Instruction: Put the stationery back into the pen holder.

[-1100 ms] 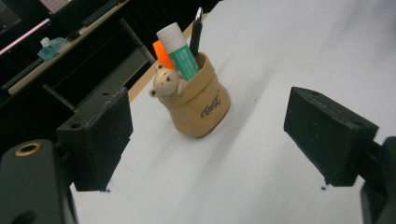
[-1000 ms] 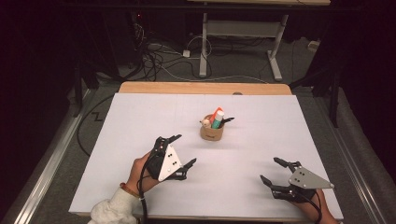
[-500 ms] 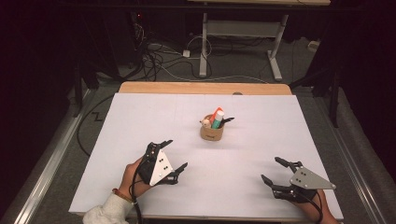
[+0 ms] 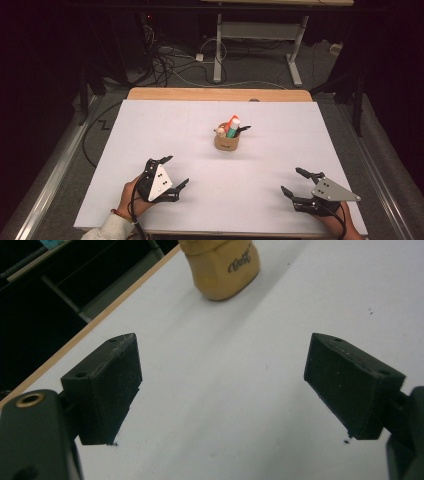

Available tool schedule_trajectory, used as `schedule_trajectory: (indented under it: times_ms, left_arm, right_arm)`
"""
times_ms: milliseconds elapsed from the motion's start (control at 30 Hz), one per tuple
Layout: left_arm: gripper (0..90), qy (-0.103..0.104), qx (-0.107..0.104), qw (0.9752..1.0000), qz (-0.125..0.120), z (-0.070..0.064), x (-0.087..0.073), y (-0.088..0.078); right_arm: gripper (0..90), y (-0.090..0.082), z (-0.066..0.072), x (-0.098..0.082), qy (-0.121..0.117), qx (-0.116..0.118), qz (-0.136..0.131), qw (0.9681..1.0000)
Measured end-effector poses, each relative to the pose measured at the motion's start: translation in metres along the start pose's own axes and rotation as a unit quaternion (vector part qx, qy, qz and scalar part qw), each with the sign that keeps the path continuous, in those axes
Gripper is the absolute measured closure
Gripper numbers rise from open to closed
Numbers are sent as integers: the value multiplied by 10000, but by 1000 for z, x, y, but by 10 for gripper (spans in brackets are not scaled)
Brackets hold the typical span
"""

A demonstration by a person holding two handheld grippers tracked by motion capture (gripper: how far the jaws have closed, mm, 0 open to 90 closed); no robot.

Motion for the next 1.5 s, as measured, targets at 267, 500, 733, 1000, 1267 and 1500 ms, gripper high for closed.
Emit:
schedule_trajectory:
  times_ms: [267, 500, 733, 1000, 1267, 1500]
  left_arm:
    - [148, -240, 85, 9993, 267, 5, -25, -13]
    - [148, -448, 182, 9983, 334, 13, -38, -25]
    - [148, -471, 161, 9982, 323, 13, -39, -26]
    - [148, -429, 157, 9985, 286, 13, -38, -29]
    - [148, -417, 140, 9985, 338, 12, -39, -26]
    - [148, -380, 145, 9985, 356, 11, -39, -25]
  right_arm:
    - [259, -1, -2, -1, 10, -19, -9, 10000]
    - [259, -2, -3, -1, 8, -24, -23, 10000]
    - [259, -3, -3, 0, 13, -44, -45, 10000]
    - [259, -3, -1, 0, 9, -52, -23, 10000]
    - [259, -5, -3, 0, -19, -125, -49, 9999]
    - [259, -7, -4, 1, -13, -140, -64, 9999]
Point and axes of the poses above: each handheld gripper's, and its own axes: y roughly forward along the jaws, x roughly out of its top, z roughly to its left, the point moved 10 cm from there along y, roughly forward along the jaws, and after that the axes turned 4 degrees about x, right-handed, at the moved point
